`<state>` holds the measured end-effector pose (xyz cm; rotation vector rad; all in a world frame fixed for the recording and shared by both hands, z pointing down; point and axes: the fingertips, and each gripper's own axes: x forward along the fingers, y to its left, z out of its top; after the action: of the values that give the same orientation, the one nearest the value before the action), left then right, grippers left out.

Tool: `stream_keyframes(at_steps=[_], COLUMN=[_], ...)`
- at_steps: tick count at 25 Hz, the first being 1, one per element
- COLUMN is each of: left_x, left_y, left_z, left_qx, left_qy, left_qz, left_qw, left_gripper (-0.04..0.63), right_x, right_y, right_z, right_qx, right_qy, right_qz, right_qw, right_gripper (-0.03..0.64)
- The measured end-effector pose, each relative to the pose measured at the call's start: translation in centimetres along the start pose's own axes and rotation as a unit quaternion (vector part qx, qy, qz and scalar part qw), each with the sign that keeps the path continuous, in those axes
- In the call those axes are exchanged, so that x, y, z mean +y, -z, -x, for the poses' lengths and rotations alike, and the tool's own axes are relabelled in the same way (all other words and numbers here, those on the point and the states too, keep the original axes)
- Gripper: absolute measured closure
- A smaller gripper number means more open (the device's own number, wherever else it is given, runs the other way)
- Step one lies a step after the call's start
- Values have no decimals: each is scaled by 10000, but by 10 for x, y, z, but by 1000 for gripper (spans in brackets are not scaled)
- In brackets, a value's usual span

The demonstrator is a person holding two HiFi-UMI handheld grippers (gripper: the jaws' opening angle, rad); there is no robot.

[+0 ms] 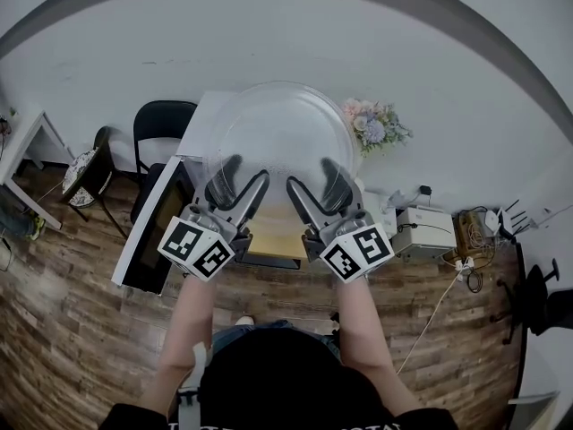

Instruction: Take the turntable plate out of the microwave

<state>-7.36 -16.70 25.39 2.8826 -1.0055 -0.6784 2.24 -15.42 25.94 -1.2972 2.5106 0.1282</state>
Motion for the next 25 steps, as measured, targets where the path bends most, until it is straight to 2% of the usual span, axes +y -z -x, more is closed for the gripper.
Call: stream_keyframes(at_steps=[11, 25], left_x=[6, 8], left_y=[-20, -22], left_z=[-11, -15], left_qx=[-159, -83], left_qy=[133, 160], left_qz=[-277, -221], left_qw=[9994, 9996], left_gripper=[339, 339], right_x=[1, -1], right_y=[-16, -19], right_z=[-15, -18], right_qx=[-184, -174], right_qy=[122, 190], right_qz=[220, 237], right_qw=[9995, 9994], right_gripper=[281, 278])
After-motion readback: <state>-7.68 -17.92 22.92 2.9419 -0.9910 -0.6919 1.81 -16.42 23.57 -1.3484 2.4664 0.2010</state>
